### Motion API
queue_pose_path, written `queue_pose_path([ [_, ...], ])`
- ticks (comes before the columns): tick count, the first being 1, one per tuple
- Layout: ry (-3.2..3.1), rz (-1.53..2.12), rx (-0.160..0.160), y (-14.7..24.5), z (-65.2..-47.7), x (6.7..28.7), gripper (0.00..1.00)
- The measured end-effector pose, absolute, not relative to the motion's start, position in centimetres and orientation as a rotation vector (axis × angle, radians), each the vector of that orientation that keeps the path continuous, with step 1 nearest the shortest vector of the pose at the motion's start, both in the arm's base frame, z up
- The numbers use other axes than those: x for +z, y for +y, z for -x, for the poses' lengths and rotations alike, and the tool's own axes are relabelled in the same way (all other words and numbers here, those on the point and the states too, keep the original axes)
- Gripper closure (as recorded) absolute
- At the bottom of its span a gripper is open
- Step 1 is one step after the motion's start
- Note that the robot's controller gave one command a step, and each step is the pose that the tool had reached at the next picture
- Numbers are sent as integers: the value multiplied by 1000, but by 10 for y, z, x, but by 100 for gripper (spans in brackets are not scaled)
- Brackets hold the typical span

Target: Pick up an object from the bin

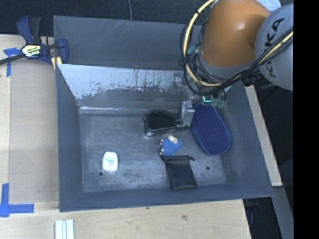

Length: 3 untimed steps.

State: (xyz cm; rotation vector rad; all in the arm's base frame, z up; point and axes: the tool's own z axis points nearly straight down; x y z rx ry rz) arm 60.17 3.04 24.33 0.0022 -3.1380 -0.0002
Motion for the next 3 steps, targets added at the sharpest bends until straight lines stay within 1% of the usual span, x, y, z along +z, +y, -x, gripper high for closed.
queue_pose_path([
  [1,-3137,-232,-2,-4,-627,74,0],
  [2,-3123,-411,-1,35,-626,102,0],
  [3,-3128,-358,2,10,-626,106,0],
])
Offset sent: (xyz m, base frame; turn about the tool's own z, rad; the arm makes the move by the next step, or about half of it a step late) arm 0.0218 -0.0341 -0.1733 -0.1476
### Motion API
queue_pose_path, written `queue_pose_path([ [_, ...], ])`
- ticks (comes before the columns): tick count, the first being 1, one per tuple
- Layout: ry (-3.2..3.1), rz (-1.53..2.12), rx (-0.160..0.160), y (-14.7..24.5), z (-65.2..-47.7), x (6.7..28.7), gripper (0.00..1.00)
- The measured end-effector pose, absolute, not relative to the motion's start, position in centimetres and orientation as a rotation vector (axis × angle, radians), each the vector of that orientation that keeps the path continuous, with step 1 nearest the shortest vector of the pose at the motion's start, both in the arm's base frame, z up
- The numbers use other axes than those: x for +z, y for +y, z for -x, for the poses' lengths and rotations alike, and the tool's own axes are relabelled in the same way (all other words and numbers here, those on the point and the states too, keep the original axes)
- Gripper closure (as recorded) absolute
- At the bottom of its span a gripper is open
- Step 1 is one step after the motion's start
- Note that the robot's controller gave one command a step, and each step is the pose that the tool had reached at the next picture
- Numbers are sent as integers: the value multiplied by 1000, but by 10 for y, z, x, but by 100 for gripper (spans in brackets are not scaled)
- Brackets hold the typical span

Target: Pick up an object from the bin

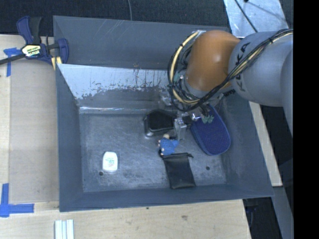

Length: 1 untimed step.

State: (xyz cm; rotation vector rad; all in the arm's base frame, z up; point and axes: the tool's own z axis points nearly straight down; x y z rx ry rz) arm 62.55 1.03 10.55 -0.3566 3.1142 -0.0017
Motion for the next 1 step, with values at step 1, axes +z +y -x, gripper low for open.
queue_pose_path([
  [1,3136,219,-4,5,-620,73,0],
])
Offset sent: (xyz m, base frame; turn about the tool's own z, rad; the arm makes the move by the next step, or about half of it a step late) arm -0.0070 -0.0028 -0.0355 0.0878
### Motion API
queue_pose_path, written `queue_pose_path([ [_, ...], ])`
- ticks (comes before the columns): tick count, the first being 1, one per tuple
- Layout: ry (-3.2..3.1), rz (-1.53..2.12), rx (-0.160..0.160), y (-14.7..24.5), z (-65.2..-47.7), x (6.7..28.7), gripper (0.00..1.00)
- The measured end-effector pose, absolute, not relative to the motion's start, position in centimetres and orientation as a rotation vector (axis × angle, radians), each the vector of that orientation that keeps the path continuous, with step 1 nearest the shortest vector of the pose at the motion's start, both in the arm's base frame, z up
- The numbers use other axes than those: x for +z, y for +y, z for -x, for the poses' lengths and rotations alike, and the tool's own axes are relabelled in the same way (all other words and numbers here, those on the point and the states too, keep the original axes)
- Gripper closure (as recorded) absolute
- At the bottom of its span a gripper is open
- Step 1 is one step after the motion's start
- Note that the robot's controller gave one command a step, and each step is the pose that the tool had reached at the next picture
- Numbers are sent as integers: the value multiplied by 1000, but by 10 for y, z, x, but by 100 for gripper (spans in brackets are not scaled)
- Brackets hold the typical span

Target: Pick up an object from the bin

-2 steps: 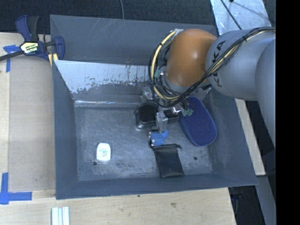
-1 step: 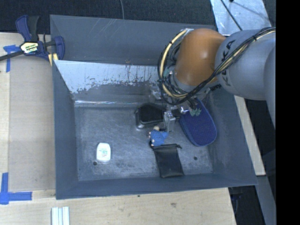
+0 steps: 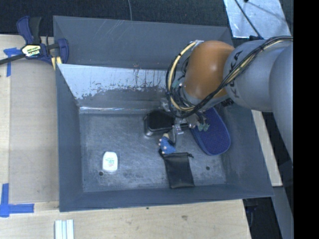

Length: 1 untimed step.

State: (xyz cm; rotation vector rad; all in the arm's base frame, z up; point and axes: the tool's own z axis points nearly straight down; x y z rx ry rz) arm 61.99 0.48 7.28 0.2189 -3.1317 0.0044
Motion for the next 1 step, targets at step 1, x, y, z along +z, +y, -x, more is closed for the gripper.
queue_pose_path([
  [1,-3143,-279,1,-33,-526,74,0],
])
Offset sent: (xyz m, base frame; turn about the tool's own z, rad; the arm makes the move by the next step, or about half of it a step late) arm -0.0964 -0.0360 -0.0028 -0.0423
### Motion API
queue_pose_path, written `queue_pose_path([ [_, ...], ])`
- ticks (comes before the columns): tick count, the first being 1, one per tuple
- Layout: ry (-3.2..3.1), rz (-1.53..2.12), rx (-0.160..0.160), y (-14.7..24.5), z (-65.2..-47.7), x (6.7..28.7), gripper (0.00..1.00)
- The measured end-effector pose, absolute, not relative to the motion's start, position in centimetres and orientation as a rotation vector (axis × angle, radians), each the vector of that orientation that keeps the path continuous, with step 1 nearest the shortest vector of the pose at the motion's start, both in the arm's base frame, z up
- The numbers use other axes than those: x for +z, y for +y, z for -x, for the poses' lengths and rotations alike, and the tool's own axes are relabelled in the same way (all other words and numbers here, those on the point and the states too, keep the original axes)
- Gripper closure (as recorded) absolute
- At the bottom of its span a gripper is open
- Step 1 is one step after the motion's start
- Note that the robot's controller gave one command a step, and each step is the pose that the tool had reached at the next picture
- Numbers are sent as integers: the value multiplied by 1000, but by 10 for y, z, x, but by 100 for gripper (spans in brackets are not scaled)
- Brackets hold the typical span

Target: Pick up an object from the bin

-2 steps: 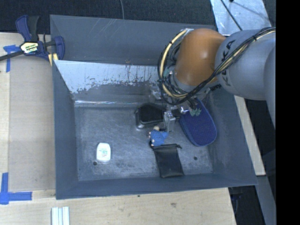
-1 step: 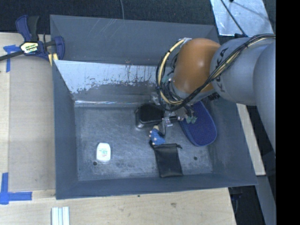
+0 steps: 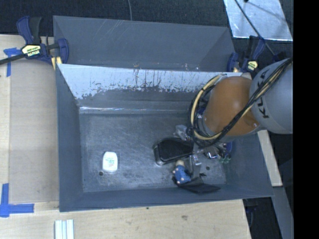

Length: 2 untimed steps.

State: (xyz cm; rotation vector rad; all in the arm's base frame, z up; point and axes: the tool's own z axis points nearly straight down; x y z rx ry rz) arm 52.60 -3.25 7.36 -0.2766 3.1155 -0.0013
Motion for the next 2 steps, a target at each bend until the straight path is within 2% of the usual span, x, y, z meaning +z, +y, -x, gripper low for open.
queue_pose_path([
  [1,3121,280,-1,-32,-526,74,100],
  [2,3126,280,-1,-32,-527,136,100],
])
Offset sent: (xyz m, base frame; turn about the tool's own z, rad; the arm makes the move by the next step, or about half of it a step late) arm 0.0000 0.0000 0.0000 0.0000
